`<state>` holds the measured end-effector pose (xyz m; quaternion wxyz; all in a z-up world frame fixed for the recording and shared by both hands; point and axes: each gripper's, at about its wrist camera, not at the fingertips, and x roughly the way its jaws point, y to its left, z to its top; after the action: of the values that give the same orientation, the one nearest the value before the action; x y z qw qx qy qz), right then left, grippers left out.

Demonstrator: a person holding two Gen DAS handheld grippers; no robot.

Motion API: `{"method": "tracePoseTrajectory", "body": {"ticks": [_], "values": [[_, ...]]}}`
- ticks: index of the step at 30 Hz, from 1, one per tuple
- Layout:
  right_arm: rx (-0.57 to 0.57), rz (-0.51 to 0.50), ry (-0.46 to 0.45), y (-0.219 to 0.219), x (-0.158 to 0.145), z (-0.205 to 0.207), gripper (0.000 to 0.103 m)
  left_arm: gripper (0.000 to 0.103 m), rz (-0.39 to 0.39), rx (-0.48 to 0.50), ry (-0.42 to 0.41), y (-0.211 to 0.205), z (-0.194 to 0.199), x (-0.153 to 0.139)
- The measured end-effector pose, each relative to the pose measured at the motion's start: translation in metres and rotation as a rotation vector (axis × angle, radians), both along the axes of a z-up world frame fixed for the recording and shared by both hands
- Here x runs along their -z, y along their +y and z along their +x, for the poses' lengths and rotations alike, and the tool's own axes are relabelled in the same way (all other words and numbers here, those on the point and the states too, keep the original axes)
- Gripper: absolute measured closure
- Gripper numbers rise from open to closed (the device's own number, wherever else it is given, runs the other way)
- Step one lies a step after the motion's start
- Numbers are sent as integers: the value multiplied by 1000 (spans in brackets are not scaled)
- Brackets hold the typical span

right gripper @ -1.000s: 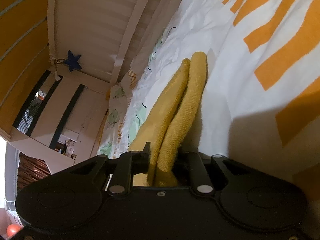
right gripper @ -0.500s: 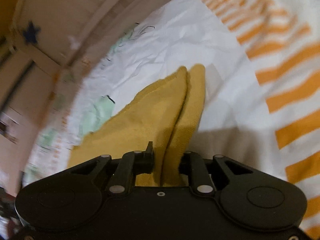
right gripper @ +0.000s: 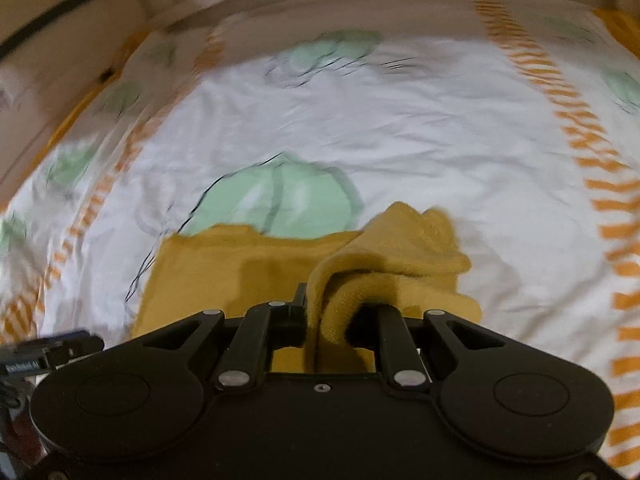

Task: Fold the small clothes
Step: 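Open the right gripper and smooth the folded sweater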

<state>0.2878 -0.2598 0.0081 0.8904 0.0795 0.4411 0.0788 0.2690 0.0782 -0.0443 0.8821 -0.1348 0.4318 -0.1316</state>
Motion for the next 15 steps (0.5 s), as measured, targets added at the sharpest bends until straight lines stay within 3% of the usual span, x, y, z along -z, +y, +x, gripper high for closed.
{"method": "tracePoseTrajectory", "body": {"ticks": [6, 10, 13, 15], "values": [[-77, -49, 40, 67, 27, 8, 80, 33, -26, -29, 11, 17, 2, 3], [-104, -107, 45, 94, 43, 8, 71, 33, -36, -45, 22, 24, 4, 6], [-117, -62, 40, 97, 47, 5, 61, 33, -41, -46, 27, 25, 4, 8], [-131, -19, 21, 95, 44, 1, 59, 33, -42, -40, 31, 23, 5, 10]]}}
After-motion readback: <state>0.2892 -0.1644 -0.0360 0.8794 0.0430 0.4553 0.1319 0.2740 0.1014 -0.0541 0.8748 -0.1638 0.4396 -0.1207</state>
